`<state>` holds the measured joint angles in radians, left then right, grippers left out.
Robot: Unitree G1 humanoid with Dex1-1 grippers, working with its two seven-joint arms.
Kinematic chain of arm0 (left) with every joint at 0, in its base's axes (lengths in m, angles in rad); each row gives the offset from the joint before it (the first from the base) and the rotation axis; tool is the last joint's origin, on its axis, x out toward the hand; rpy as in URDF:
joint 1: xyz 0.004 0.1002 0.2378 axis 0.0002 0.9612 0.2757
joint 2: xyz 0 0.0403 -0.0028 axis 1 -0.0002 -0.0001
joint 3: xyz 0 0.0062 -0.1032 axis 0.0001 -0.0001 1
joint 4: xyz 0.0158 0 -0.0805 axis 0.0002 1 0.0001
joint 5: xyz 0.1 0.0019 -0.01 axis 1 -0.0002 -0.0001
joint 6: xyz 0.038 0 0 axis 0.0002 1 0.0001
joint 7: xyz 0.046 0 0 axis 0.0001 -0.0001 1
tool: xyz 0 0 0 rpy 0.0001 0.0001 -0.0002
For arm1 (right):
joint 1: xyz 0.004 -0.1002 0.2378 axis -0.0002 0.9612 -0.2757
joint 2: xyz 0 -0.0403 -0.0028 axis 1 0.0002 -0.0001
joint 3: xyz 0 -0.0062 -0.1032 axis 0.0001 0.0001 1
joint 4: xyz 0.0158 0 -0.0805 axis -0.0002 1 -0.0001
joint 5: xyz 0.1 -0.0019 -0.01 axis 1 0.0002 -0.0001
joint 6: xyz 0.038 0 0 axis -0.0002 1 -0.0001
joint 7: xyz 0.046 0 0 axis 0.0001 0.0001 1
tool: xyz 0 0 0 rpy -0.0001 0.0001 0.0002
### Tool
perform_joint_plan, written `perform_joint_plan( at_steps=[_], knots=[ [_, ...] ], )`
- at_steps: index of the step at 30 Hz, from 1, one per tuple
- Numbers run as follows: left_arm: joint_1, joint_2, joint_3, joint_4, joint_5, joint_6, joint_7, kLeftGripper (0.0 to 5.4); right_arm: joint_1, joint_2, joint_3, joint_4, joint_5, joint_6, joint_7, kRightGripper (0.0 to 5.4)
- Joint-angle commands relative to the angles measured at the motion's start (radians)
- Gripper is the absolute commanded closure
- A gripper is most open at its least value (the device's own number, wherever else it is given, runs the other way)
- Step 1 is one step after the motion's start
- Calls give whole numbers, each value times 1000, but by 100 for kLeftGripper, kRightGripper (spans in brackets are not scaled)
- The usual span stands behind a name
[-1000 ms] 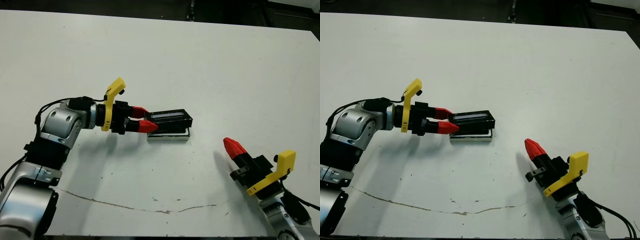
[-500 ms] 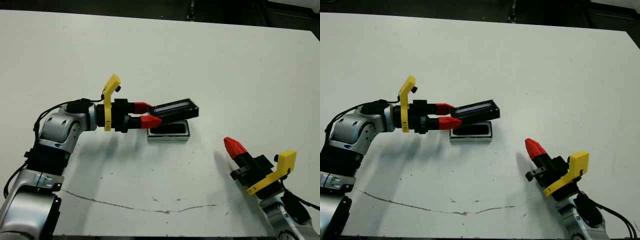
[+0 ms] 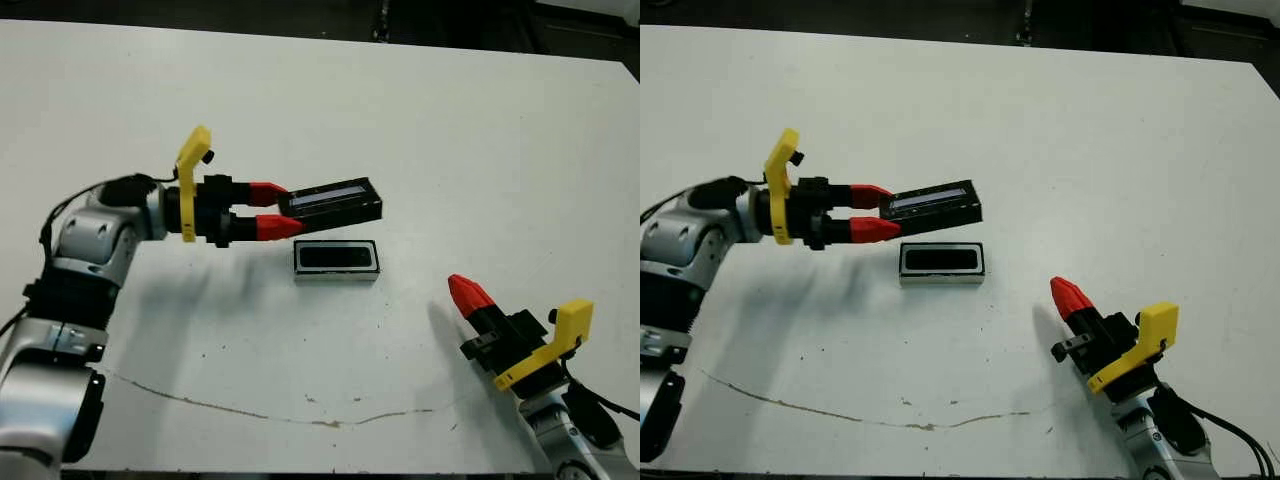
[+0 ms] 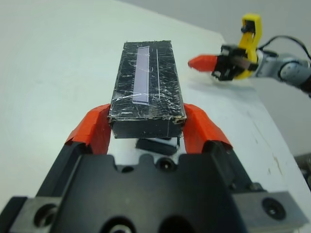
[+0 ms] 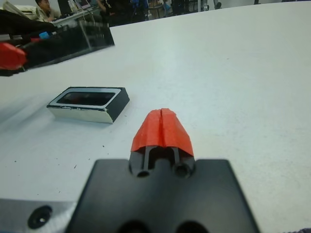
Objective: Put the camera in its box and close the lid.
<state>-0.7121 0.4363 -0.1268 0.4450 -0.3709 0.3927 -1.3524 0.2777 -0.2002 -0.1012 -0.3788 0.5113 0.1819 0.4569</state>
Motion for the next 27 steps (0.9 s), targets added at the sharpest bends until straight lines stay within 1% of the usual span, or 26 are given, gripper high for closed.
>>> perform_joint_plan(
  at_steps=[1,6,9,13,17,21,27],
  knots=[
    [-18,11,-18,27,31,-47,-33,223,7,-15,-12,-3,-2,12,-5,540],
    [-29,17,-36,39,57,-43,-53,223,4,-16,-14,5,0,9,1,540],
    [-31,16,-43,44,57,-30,-69,223,6,-16,-13,2,-2,9,-2,540],
    [-27,15,-54,46,66,-45,-82,223,5,-13,-13,4,2,8,0,540],
    [-13,11,-59,41,79,-62,-76,223,6,-15,-13,4,-5,6,-3,540],
    [9,1,-52,40,74,-48,-55,223,5,-13,-15,8,13,8,8,540],
    [42,-3,-64,30,94,-80,-23,223,9,-15,-13,9,-7,-4,4,540]
  ],
)
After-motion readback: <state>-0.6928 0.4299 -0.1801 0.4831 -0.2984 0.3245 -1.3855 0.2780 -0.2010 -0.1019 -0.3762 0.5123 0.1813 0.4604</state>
